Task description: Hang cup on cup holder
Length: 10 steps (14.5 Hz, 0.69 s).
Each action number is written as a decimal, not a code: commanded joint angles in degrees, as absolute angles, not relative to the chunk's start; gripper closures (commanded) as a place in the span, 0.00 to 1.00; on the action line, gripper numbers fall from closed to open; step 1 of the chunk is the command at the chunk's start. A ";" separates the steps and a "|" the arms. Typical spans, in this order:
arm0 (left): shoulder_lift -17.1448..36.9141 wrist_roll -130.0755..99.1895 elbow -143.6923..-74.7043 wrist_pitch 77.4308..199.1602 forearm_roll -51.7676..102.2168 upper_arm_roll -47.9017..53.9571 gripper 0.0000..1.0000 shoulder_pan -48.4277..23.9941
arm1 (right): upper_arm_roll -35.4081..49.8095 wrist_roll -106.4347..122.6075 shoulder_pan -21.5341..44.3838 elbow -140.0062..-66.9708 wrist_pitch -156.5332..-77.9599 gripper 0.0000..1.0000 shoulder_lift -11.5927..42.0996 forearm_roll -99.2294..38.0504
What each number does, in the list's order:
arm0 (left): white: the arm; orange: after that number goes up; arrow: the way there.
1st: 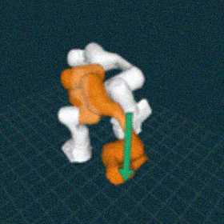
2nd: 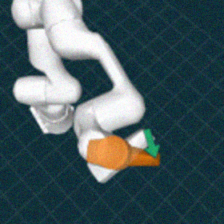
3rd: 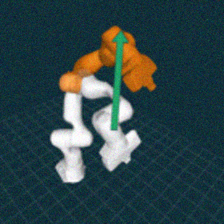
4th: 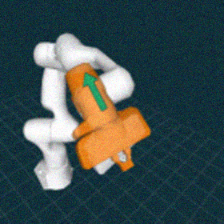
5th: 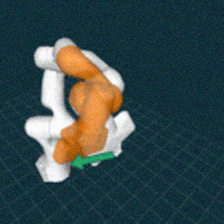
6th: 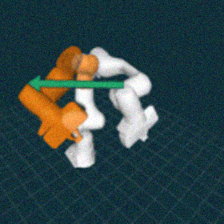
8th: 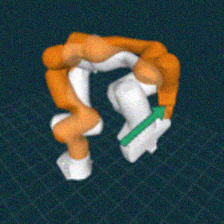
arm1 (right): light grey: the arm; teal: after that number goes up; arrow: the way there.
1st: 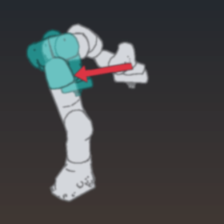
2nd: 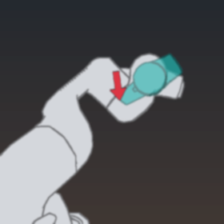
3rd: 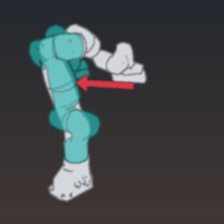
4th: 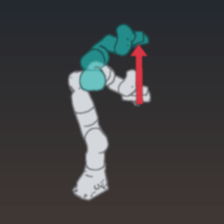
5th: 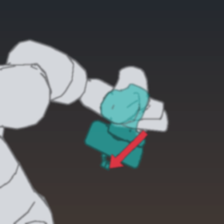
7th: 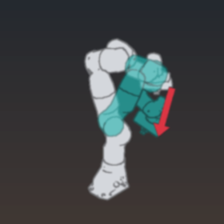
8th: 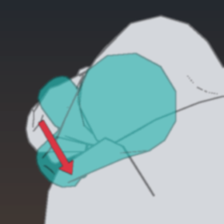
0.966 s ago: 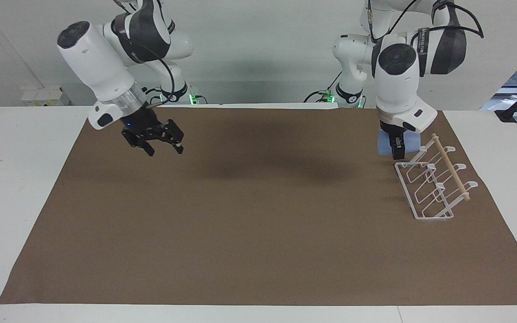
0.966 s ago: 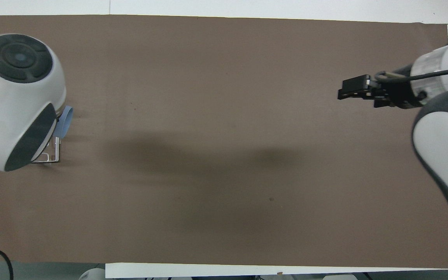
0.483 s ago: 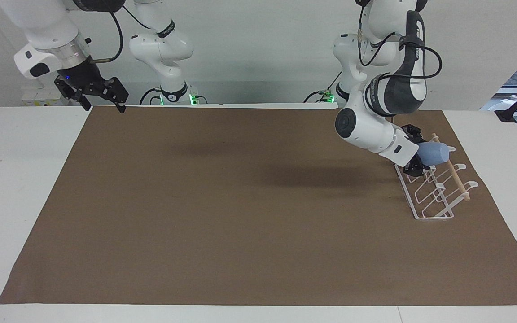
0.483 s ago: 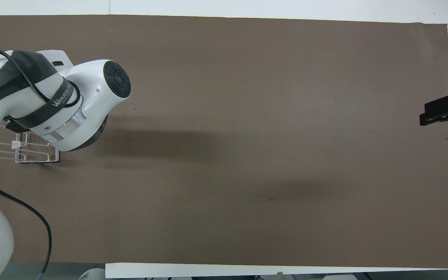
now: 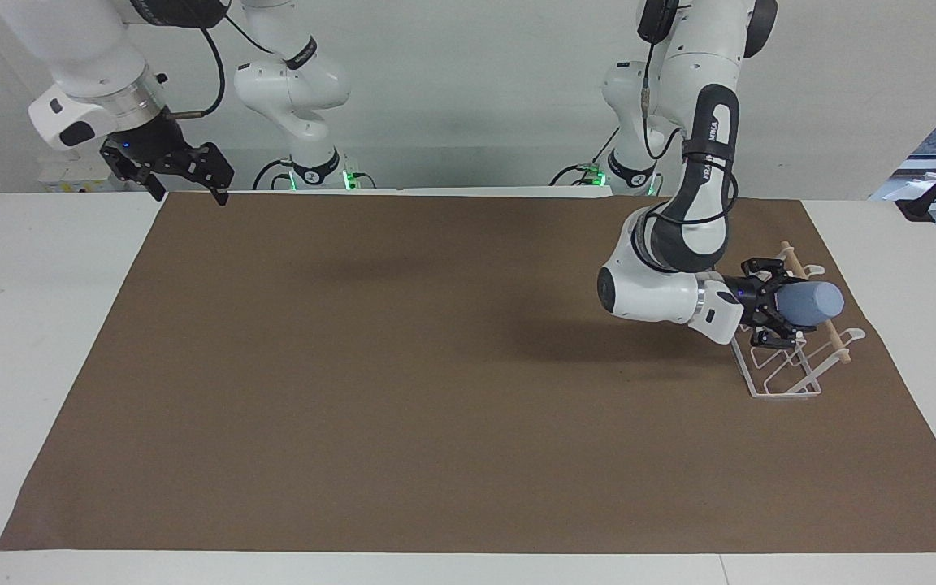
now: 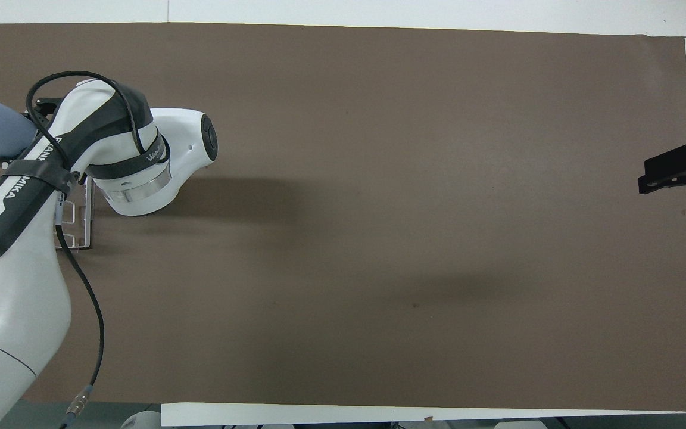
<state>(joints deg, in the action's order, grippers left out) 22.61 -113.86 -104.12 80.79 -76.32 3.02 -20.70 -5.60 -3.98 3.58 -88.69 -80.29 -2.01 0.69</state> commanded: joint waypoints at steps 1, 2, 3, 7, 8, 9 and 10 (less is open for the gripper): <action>24.08 -117.93 -102.92 78.58 -79.09 2.20 1.00 -20.83 | -6.06 -2.29 4.04 -87.80 -79.02 0.00 -1.67 1.67; 25.13 -119.52 -102.75 77.70 -80.75 1.94 1.00 -20.13 | -6.06 -2.37 4.04 -87.72 -78.93 0.00 -1.67 1.67; 26.44 -121.62 -101.70 77.52 -81.73 1.93 1.00 -19.34 | -5.98 -2.37 4.13 -87.71 -79.01 0.00 -1.67 1.67; 27.68 -124.54 -100.64 78.22 -81.74 2.20 1.00 -18.37 | -5.98 -2.29 3.96 -87.71 -79.10 0.00 -1.58 1.67; 27.69 -124.54 -100.72 78.66 -81.30 2.28 1.00 -18.37 | -5.98 -2.29 3.96 -87.80 -79.36 0.00 -1.67 1.58; 28.03 -124.80 -100.72 79.01 -81.12 2.29 1.00 -18.46 | -5.98 -2.29 4.13 -87.80 -79.28 0.00 -1.67 1.58; 29.26 -125.94 -100.55 79.01 -81.12 2.29 1.00 -18.37 | -5.98 -2.11 4.13 -87.80 -78.93 0.00 -1.67 1.58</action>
